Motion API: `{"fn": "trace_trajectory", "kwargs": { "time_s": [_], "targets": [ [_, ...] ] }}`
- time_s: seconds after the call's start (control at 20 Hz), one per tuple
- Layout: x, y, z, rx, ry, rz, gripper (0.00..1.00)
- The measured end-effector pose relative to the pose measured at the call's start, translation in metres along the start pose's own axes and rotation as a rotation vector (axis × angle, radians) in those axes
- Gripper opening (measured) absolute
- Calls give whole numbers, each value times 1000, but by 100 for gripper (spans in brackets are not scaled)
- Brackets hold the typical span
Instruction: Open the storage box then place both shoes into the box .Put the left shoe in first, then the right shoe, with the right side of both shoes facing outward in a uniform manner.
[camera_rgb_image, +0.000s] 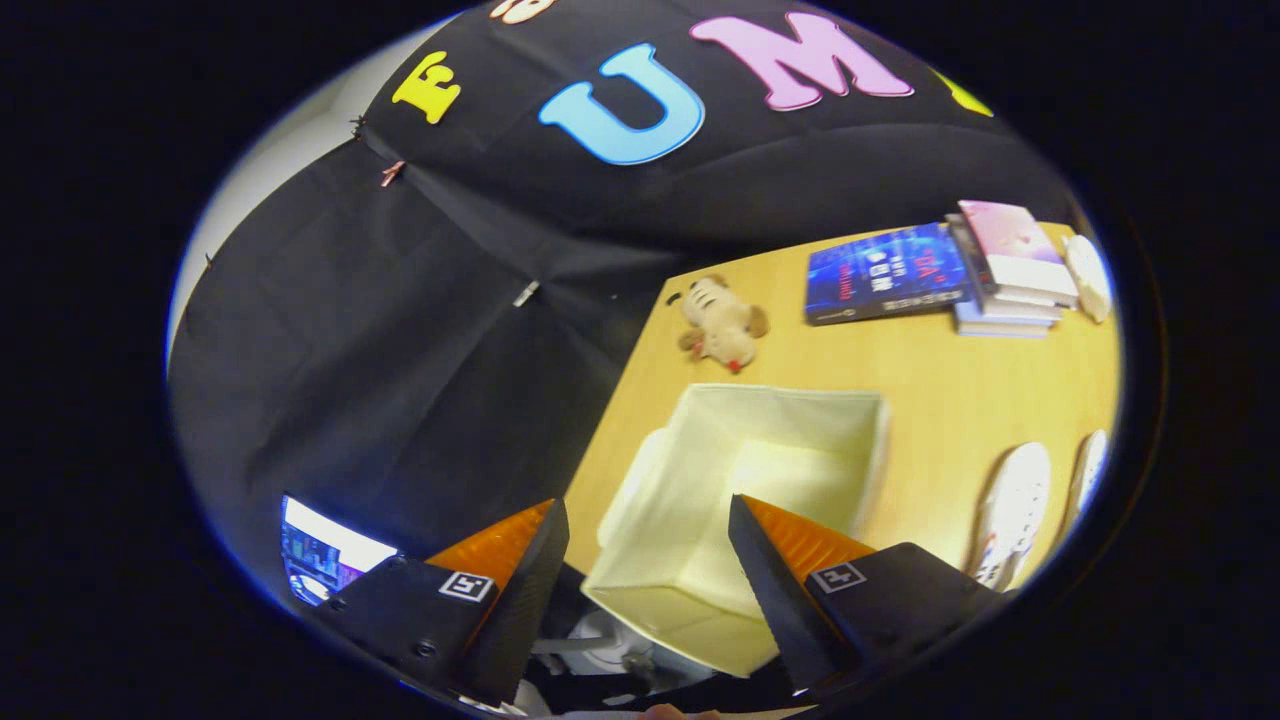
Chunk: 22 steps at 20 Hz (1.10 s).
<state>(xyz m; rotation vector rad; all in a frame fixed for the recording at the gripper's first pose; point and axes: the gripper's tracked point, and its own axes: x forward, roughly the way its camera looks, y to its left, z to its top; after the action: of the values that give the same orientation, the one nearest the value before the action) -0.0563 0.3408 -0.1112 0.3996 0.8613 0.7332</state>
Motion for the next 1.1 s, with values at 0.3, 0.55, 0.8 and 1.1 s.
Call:
{"fn": "trace_trajectory", "kwargs": {
  "time_s": [0.3,0.55,0.8,1.1],
  "targets": [
    [-63,-138,-19,-48,-70,-357,99],
    [-102,-234,-51,-69,-27,-604,99],
    [-98,-303,-104,-60,100,-712,99],
    [-78,-346,-132,-77,233,-733,98]
  ]
}}
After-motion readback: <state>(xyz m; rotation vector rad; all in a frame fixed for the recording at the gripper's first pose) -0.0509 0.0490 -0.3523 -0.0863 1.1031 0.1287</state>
